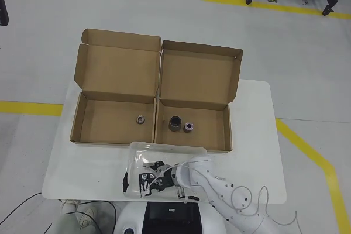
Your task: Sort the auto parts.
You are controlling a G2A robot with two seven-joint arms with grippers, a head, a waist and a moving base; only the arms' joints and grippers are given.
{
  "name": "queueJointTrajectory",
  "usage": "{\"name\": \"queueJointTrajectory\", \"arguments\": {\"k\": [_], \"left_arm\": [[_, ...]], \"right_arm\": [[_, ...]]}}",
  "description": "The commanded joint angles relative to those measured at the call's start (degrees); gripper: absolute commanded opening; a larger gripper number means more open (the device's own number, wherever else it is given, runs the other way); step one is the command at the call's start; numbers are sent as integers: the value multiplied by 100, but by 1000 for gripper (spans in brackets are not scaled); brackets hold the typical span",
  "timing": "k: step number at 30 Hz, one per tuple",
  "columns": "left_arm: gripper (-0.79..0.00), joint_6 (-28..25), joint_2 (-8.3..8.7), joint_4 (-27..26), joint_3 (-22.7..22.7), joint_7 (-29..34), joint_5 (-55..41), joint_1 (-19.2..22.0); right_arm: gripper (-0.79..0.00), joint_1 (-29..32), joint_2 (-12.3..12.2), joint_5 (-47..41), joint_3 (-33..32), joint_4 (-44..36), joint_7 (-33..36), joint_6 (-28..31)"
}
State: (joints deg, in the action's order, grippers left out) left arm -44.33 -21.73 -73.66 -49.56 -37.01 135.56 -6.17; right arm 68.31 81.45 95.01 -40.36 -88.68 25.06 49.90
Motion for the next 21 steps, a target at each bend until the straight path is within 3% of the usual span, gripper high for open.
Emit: {"name": "queueJointTrajectory", "arguments": {"k": [1, 7, 12, 17, 19, 21], "left_arm": [[0, 0, 0, 0, 0, 0, 0, 0], [0, 0, 0, 0, 0, 0, 0, 0], [0, 0, 0, 0, 0, 0, 0, 0], [0, 0, 0, 0, 0, 0, 0, 0], [0, 0, 0, 0, 0, 0, 0, 0], [0, 0, 0, 0, 0, 0, 0, 0]], "right_arm": [[-215, -18, 4, -25, 34, 27, 23, -25], [-237, -35, 3, -64, 91, 132, 176, -175], [-329, -29, -5, -58, 138, 247, 169, -298], [-462, -71, -2, 8, 207, 308, 139, -424], [-628, -78, -3, 72, 230, 321, 107, -525], [-717, -71, -3, 125, 242, 334, 89, -664]]}}
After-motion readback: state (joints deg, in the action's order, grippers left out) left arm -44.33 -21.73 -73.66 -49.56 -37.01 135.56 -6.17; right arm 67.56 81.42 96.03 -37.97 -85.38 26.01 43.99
